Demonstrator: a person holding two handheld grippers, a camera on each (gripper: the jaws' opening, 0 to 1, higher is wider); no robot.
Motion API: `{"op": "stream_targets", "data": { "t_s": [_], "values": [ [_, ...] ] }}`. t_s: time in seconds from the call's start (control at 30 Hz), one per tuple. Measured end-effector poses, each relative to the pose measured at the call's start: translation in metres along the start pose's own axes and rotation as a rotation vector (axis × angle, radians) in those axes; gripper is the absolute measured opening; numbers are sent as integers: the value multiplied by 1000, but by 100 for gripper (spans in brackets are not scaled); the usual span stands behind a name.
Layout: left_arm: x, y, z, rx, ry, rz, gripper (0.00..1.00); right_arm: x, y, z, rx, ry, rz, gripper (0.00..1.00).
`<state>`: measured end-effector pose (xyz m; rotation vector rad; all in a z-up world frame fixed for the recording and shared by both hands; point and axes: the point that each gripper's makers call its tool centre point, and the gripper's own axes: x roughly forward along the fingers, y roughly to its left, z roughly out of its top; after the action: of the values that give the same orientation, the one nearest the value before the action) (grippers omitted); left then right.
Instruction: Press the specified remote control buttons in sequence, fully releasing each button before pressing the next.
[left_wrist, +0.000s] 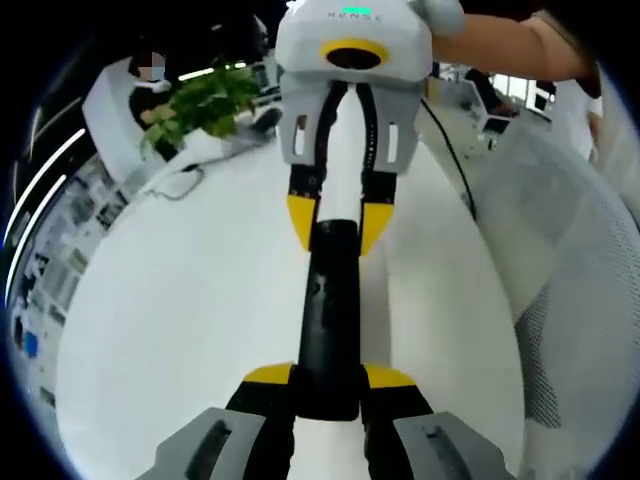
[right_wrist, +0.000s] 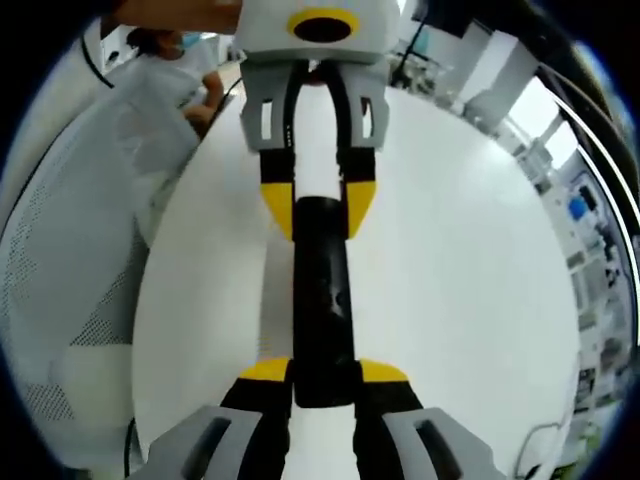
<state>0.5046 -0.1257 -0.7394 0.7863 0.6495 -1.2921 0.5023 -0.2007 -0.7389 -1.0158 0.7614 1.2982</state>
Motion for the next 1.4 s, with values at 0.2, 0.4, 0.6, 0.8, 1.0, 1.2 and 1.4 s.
{"op": "stream_targets", "data": {
  "t_s": [0.2,0.4,0.6,0.8,1.0,1.2,1.4],
  "values": [
    [1,15,-2,-3,1,6,23,3,-16,0,-1,-7,-6,20],
    [3,33,-2,-5,1,13,23,5,-33,1,-1,-13,-17,20],
    [8,48,-1,-4,4,18,23,8,-50,-3,-8,-7,-22,20],
    [14,66,-3,-11,-1,23,23,11,-69,-5,-7,-10,-28,20],
    [18,84,-5,-13,2,26,23,17,-87,-7,-4,-16,-38,20],
    [25,99,-9,-11,15,25,23,25,-100,-10,0,-14,-43,20],
    [32,109,-12,-10,23,25,24,31,-109,-15,5,-18,-46,20]
  ]
}}
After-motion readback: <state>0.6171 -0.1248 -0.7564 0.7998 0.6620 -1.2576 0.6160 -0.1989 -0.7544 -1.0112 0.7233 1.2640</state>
